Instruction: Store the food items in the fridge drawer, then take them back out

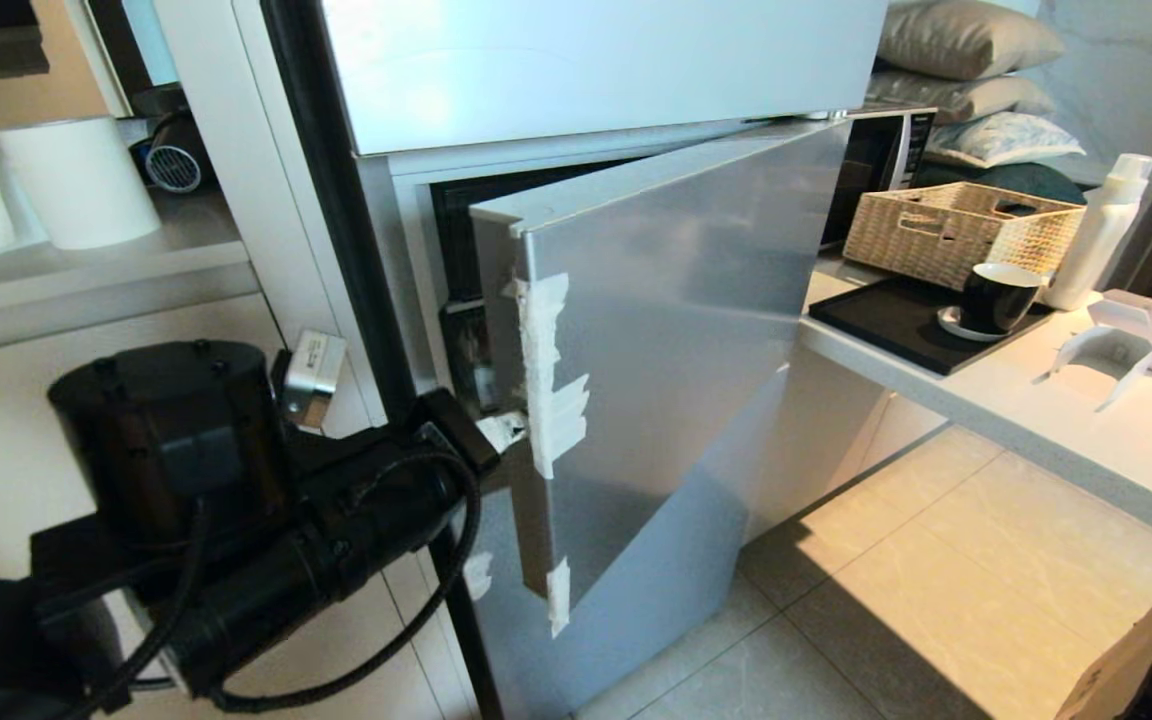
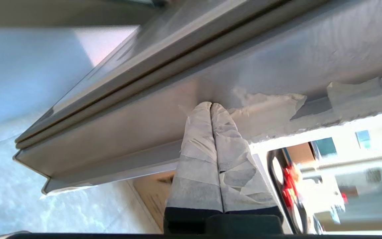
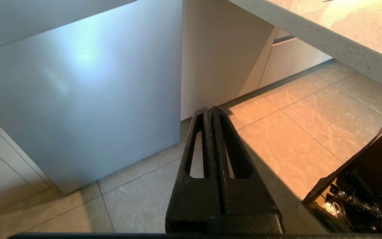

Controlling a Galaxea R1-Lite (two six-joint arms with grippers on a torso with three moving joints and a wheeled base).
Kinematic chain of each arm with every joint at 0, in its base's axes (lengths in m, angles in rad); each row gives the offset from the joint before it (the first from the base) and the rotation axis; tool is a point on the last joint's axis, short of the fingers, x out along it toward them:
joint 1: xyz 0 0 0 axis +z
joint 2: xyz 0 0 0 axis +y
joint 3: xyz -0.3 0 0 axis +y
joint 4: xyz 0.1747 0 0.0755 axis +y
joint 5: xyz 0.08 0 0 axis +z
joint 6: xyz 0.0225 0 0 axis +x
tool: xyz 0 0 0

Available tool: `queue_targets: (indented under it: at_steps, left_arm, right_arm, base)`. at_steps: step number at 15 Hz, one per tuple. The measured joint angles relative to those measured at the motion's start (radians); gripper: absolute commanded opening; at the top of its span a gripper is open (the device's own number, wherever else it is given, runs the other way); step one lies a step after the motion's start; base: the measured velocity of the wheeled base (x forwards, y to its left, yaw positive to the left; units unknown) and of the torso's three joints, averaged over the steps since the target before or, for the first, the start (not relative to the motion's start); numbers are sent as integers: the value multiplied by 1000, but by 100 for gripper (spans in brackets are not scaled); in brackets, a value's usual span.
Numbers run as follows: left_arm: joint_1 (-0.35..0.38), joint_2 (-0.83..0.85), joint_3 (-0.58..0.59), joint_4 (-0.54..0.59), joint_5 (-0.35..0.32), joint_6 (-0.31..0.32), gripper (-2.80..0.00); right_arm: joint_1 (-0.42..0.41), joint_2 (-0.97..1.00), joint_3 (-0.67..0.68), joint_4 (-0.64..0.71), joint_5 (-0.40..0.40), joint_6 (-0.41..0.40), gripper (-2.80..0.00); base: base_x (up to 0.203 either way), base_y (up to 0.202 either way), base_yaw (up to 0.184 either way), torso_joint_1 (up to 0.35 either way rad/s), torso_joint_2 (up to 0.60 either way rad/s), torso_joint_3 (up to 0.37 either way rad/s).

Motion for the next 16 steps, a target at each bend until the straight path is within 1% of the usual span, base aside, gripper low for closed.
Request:
queue_targets:
  at_steps: [3,6,8,11,12,13,14,15,16]
  left_arm:
    - [-33,-14,12,-2,3,0,-280]
    - [-97,-43,32,0,9,0,-280]
    - [-127,-62,42,2,11,1,-280]
    - [-137,-72,36,4,21,7,-280]
    - [-137,-78,35,5,41,17,-280]
    - [-136,-88,35,17,66,48,-280]
    - [-134,-100,42,41,99,105,-280]
    - [-132,-112,56,63,137,170,-280]
    - [-132,-129,79,70,184,255,-280]
  right_arm:
    - [0,0,0,0,1,0,-280]
    - [0,0,0,0,0,0,-280]
    - [0,0,0,0,1,0,-280]
    - [0,0,0,0,0,1,-280]
    - [0,0,0,0,0,0,-280]
    - [0,0,0,0,0,0,-280]
    - [0,0,0,0,0,0,-280]
    - [0,0,0,0,0,0,-280]
    - [0,0,0,0,0,0,-280]
  base:
    - [0,0,0,0,0,0]
    - [0,0,0,0,0,0]
    - [0,0,0,0,0,0]
    - [0,0,0,0,0,0]
    - [0,0,0,0,0,0]
    - [0,0,0,0,0,0]
    - [0,0,0,0,0,0]
    - [0,0,0,0,0,0]
    - [0,0,0,0,0,0]
